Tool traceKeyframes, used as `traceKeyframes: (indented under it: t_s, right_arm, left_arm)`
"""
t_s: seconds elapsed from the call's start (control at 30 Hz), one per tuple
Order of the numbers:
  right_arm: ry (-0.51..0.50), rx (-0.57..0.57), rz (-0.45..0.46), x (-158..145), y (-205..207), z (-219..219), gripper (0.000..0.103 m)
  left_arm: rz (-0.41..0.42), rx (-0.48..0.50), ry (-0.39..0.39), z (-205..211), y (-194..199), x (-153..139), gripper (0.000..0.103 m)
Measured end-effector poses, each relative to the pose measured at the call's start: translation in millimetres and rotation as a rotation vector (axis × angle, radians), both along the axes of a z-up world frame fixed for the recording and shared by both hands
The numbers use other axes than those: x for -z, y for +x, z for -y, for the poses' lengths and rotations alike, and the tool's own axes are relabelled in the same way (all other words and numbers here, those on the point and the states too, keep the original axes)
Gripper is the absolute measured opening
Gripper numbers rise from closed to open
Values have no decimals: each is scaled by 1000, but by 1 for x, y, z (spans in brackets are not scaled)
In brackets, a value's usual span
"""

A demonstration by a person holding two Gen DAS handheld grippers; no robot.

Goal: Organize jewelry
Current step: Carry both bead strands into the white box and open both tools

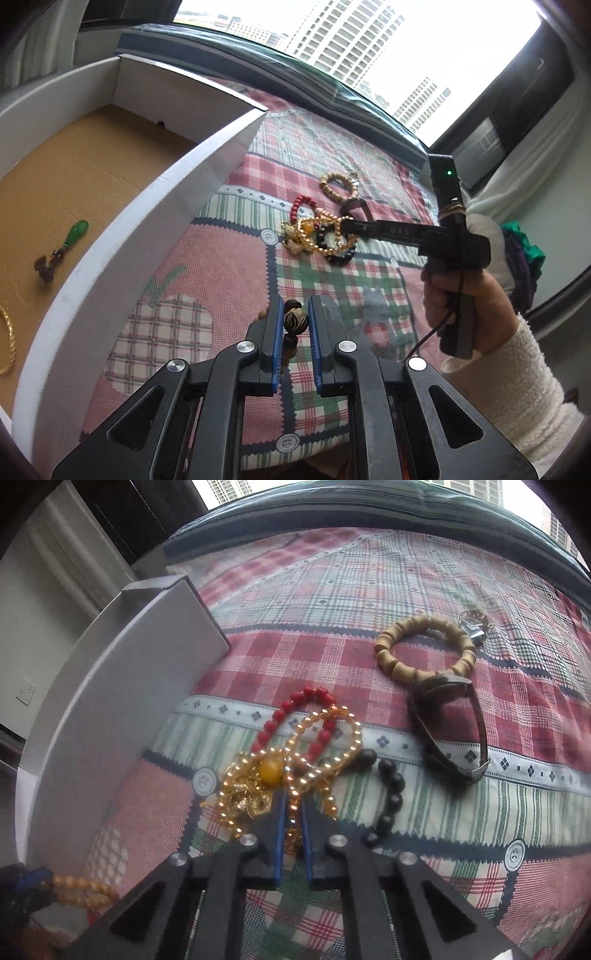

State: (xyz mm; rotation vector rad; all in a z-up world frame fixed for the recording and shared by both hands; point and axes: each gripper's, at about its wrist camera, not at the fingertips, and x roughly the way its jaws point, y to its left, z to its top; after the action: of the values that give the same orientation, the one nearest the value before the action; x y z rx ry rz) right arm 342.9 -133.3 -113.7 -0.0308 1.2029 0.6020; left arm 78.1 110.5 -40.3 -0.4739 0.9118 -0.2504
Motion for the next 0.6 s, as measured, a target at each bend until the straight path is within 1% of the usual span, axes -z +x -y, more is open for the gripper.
traceKeyframes:
  t_s: [0.13, 0.23, 0.33, 0.43, 0.6]
  right_arm:
    - [113, 22, 38, -42, -10, 24, 8]
    - [157, 8, 74, -71, -19, 33, 8]
    - [199, -14, 114, -99, -30, 38, 8]
    - [240, -38, 153, -126, -40, 36, 8]
    - [316, -97, 164, -153, -58, 20, 8]
  left_arm:
    - [16, 5, -32, 1, 0, -8, 12]
    - [31, 6, -58, 0, -2, -21, 12]
    - [57, 2, -80, -5, -8, -40, 12]
    - [103, -21, -77, -13, -18, -64, 12]
    - [164, -65, -100, -39, -38, -102, 12]
